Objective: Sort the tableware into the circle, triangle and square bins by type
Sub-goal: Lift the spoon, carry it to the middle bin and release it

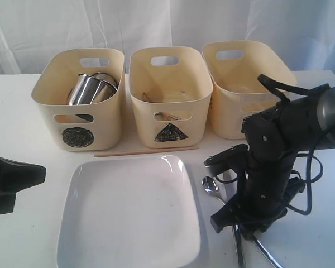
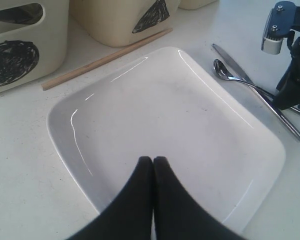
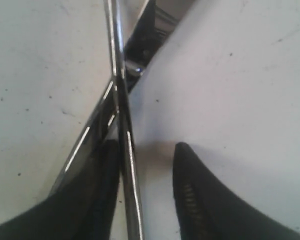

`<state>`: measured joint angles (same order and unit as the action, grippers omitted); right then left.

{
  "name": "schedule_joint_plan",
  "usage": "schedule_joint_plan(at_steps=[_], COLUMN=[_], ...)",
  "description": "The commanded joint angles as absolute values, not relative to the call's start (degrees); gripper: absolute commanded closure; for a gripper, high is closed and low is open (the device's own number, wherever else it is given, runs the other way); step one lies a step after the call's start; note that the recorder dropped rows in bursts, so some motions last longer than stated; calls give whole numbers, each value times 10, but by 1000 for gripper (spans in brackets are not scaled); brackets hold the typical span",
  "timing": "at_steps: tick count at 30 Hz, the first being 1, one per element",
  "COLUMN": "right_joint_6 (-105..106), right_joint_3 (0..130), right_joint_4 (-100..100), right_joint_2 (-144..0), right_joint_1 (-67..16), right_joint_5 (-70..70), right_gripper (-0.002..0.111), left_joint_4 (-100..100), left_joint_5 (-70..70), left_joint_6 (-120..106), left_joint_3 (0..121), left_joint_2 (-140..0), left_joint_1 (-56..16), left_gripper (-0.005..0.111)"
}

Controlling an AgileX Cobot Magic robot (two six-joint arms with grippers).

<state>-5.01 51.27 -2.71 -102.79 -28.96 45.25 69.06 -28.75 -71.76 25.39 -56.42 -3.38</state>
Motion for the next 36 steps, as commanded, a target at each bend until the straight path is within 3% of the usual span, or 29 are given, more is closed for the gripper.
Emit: schedule_joint_plan(at_steps=[1, 3, 13, 26, 36], right_joint_6=[-48, -48, -47, -38, -12], right_joint_3=[506, 506, 507, 527, 660], right_joint_4=[-40, -40, -39, -39, -39], right_joint_2=[-1046, -1046, -1024, -859, -885], right_joint_1=[-286, -286, -286, -286, -286], right_joint_5=[432, 432, 425, 404, 172], right_gripper=[94, 108, 108, 108, 108], left_joint_4=[693, 693, 693, 693, 693], left_joint_5=[-291, -290, -290, -289, -278], left_joint_6=[-716, -716, -716, -716, -717], left_joint_3=[252, 252, 252, 252, 252], left_joint_2=[-560, -560, -560, -560, -560], left_joint_1=[-33, -33, -33, -33, -33], left_gripper=[107, 107, 107, 107, 107])
